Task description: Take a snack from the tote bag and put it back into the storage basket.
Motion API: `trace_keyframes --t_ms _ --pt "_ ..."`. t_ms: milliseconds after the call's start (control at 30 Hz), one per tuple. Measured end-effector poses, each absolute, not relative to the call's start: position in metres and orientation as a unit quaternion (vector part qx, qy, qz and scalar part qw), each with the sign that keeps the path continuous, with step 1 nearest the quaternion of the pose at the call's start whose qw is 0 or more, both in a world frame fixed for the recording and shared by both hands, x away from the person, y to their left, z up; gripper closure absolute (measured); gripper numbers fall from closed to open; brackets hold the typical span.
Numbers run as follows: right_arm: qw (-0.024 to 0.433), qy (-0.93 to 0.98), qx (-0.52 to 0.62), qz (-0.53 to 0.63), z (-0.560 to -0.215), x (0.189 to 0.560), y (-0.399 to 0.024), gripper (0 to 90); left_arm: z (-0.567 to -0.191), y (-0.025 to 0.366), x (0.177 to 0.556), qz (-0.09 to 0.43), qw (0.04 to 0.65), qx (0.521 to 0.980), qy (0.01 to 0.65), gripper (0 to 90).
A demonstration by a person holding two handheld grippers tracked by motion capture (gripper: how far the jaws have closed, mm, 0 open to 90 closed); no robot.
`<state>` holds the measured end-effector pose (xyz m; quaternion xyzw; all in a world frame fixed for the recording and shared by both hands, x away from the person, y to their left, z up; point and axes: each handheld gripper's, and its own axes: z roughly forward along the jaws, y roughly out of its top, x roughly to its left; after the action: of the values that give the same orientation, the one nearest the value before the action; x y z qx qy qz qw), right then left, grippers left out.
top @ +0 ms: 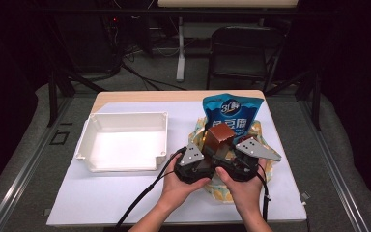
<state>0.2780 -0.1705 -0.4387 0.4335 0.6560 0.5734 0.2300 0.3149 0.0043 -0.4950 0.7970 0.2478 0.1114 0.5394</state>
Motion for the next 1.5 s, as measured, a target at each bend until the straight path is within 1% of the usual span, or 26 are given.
trace_keyframes --t_ms 33,67,267,567,867,1200,1500 --pt "0.229 0.655 0.431 0.577 -0.438 0.278 -0.171 23.4 -0.495 0.005 0.315 0.111 0.537 0.797 0.251 44.2" --pt "0.230 0.657 0.429 0.575 -0.437 0.278 -0.172 21.5 -0.495 0.007 0.316 0.113 0.537 0.797 0.254 44.3" --pt "0.245 0.659 0.412 0.580 -0.434 0.274 -0.178 19.1 -0.494 0.021 0.320 0.114 0.526 0.796 0.276 44.5" --pt "0.258 0.664 0.403 0.575 -0.438 0.273 -0.189 19.2 -0.492 0.045 0.324 0.115 0.515 0.795 0.298 44.6" --pt "0.270 0.668 0.410 0.559 -0.458 0.274 -0.206 19.9 -0.487 0.069 0.322 0.125 0.507 0.793 0.313 44.5" --pt "0.270 0.674 0.427 0.538 -0.481 0.271 -0.232 20.9 -0.484 0.101 0.319 0.135 0.504 0.784 0.336 44.5" --pt "0.273 0.680 0.429 0.528 -0.492 0.266 -0.246 21.2 -0.482 0.129 0.317 0.144 0.500 0.774 0.360 44.5"
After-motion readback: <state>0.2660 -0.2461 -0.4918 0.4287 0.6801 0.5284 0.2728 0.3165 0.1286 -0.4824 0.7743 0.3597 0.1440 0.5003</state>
